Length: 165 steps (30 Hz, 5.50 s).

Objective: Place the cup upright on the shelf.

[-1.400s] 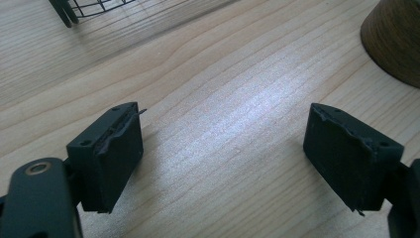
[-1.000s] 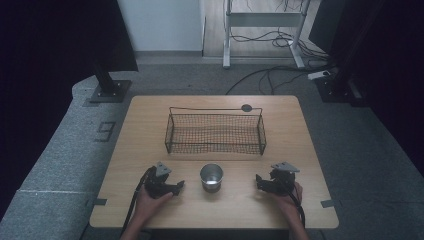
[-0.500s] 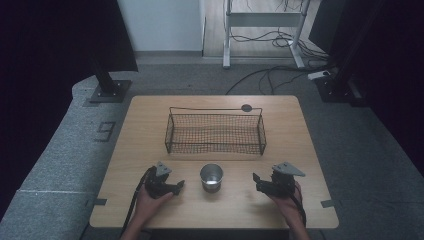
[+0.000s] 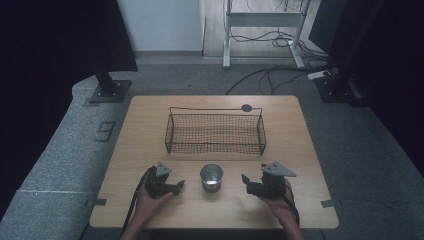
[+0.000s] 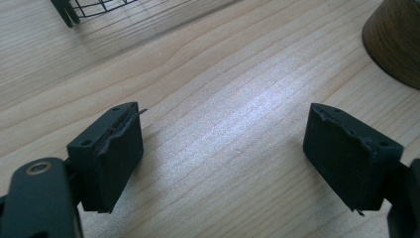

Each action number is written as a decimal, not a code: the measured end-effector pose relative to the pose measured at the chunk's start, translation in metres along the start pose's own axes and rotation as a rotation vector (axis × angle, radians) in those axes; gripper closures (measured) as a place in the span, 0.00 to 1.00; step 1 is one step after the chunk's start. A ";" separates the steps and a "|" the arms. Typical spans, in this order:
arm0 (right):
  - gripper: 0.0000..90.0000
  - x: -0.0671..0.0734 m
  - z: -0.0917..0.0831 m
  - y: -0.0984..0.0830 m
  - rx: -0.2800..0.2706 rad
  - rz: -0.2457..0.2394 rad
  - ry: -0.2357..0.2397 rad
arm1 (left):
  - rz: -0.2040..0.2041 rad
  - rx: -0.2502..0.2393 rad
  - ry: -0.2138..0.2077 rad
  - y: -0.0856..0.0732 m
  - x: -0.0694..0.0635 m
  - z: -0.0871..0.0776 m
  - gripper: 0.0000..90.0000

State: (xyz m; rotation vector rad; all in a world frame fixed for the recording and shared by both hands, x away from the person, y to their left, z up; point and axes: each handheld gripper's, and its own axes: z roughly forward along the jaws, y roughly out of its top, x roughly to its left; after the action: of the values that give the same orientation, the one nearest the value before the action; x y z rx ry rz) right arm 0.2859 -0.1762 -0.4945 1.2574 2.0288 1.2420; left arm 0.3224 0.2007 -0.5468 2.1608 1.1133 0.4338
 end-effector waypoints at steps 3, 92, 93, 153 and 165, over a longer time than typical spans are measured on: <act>0.16 0.006 0.000 0.003 -0.006 -0.007 0.021 | 0.000 0.000 0.000 0.000 0.000 0.000 0.17; 0.01 0.096 0.070 0.021 0.078 -0.114 0.179 | 0.001 0.000 0.000 0.000 0.000 0.000 0.18; 0.01 0.097 0.072 0.021 0.077 -0.115 0.179 | 0.001 0.000 0.000 0.000 0.000 0.000 0.17; 0.15 0.086 0.061 0.037 0.023 -0.126 0.136 | 0.001 0.000 0.000 0.000 0.000 0.000 0.17; 0.15 0.077 0.053 0.042 -0.001 -0.149 0.174 | -0.001 -0.002 0.000 0.000 0.000 0.000 0.17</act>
State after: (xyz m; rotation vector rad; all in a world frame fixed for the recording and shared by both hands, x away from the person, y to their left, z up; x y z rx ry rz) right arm 0.3068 -0.0775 -0.4782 1.0074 2.1986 1.3195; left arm 0.3222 0.2006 -0.5469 2.1585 1.1134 0.4335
